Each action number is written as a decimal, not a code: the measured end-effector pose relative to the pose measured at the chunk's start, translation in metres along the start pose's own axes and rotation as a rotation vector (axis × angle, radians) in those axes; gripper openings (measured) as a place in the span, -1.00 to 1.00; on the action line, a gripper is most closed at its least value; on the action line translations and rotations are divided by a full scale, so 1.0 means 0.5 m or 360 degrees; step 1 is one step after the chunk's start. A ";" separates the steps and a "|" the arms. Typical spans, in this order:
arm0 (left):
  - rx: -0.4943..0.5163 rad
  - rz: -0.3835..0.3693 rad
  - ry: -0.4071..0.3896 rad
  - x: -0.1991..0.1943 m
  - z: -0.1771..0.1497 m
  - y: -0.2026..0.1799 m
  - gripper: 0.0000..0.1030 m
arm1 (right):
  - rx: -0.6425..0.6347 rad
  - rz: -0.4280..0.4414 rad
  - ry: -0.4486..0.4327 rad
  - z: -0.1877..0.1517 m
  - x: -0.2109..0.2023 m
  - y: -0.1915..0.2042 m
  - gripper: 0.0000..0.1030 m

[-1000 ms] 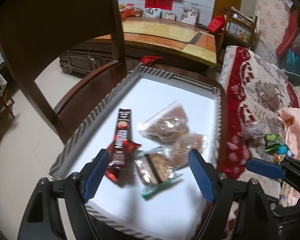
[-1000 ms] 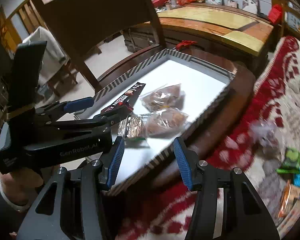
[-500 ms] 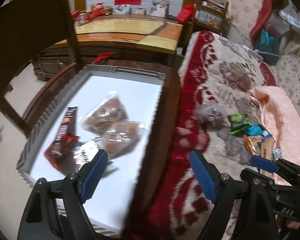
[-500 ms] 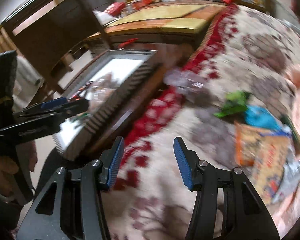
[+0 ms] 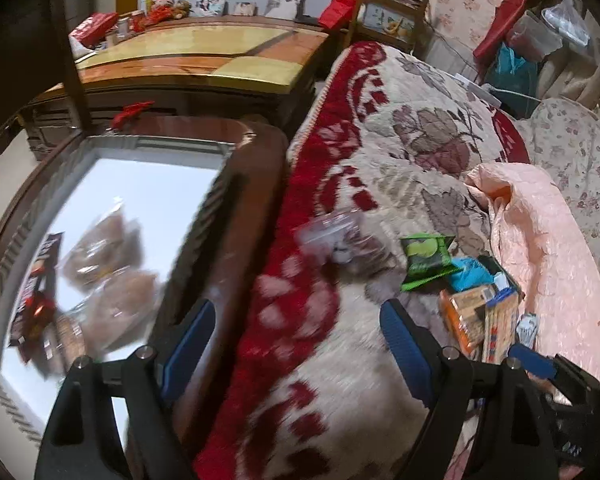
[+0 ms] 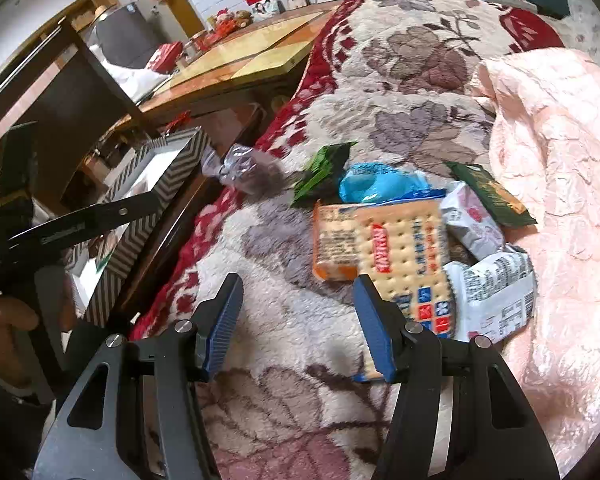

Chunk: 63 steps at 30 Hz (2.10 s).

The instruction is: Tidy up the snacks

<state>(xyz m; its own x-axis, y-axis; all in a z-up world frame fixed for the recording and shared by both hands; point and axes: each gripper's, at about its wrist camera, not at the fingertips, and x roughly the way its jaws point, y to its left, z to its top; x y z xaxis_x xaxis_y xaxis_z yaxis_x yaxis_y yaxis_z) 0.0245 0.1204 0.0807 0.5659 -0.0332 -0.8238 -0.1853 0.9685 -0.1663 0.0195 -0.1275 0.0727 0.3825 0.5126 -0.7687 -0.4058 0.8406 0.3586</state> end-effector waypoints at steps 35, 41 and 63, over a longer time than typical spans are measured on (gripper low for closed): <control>-0.0052 -0.0103 0.0216 0.211 0.092 -0.054 -0.13 | -0.0206 -0.0185 0.0108 0.186 0.168 0.013 0.11; -0.0039 -0.0101 0.0214 0.198 0.081 -0.042 -0.16 | -0.0097 -0.0112 0.0198 0.204 0.226 -0.015 0.04; 0.0033 -0.0022 0.0037 0.020 -0.012 -0.032 -0.16 | -0.0253 0.0046 -0.0015 0.109 0.080 0.084 -0.57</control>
<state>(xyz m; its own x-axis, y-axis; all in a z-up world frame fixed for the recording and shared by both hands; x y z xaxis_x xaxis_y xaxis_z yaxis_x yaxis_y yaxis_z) 0.0286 0.1030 0.0718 0.5493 -0.0524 -0.8340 -0.1606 0.9728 -0.1670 0.0630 -0.0619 0.0859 0.3763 0.5387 -0.7538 -0.5431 0.7874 0.2916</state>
